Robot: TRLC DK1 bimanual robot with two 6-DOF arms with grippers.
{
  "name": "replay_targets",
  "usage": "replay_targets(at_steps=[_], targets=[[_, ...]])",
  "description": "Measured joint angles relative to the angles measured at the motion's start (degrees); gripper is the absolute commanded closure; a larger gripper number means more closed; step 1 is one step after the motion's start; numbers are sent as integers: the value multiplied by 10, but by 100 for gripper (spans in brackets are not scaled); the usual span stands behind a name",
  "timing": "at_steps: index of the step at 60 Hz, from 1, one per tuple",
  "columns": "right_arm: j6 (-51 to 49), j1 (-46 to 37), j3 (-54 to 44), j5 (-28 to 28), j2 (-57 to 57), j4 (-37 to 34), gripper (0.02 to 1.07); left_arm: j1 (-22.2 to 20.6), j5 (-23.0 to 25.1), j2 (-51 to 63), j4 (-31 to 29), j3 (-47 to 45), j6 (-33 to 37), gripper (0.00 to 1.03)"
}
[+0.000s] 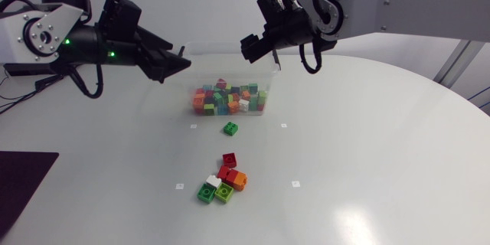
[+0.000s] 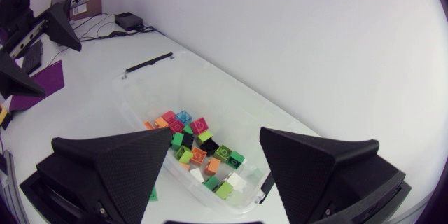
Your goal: Place the duplo bricks in the container
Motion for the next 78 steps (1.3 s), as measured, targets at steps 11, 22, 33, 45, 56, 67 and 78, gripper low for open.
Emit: replay_targets(at_steps=[11, 22, 33, 45, 56, 67, 78], targets=[[-50, 19, -66, -23, -48, -20, 15, -1, -8, -38, -41, -78, 33, 8], [-92, 41, -108, -35, -52, -61, 12, -24, -45, -56, -69, -137, 48, 8], [-148, 67, -126, -44, -52, -119, 9, -64, -96, -84, -90, -183, 49, 9], [-215, 81, -139, -44, -44, -153, 7, -105, -127, -91, -131, -189, 44, 9], [-255, 91, -139, -44, -22, -173, 7, -135, -142, -55, -145, -189, 24, 9], [-293, 104, -139, -44, -5, -201, 7, -165, -149, -14, -147, -201, 2, 9], [-322, 108, -139, -44, 4, -216, 7, -201, -172, 20, -149, -211, -25, 9]])
